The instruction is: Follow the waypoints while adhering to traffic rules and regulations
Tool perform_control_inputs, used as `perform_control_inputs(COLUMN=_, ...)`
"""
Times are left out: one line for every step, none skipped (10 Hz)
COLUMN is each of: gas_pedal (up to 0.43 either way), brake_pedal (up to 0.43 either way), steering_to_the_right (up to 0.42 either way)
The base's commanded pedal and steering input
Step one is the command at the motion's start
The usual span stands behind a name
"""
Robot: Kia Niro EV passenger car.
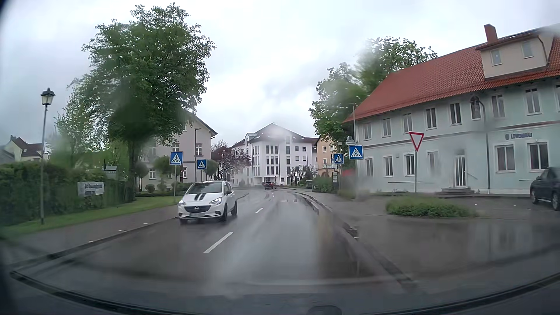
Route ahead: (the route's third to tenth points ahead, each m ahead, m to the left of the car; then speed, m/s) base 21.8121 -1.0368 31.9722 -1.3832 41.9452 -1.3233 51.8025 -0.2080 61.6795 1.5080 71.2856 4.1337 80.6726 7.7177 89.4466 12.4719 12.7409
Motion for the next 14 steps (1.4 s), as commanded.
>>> perform_control_inputs(gas_pedal=0.0, brake_pedal=0.0, steering_to_the_right=-0.004)
perform_control_inputs(gas_pedal=0.0, brake_pedal=0.0, steering_to_the_right=-0.004)
perform_control_inputs(gas_pedal=0.0, brake_pedal=0.0, steering_to_the_right=-0.005)
perform_control_inputs(gas_pedal=0.0, brake_pedal=0.0, steering_to_the_right=-0.004)
perform_control_inputs(gas_pedal=0.0, brake_pedal=0.0, steering_to_the_right=-0.004)
perform_control_inputs(gas_pedal=0.0, brake_pedal=0.0, steering_to_the_right=-0.004)
perform_control_inputs(gas_pedal=0.0, brake_pedal=0.0, steering_to_the_right=-0.005)
perform_control_inputs(gas_pedal=0.0, brake_pedal=0.0, steering_to_the_right=-0.004)
perform_control_inputs(gas_pedal=0.0, brake_pedal=0.0, steering_to_the_right=-0.005)
perform_control_inputs(gas_pedal=0.0, brake_pedal=0.0, steering_to_the_right=-0.004)
perform_control_inputs(gas_pedal=0.0, brake_pedal=0.0, steering_to_the_right=-0.004)
perform_control_inputs(gas_pedal=0.0, brake_pedal=0.0, steering_to_the_right=-0.004)
perform_control_inputs(gas_pedal=0.0, brake_pedal=0.0, steering_to_the_right=-0.005)
perform_control_inputs(gas_pedal=0.0, brake_pedal=0.0, steering_to_the_right=-0.005)
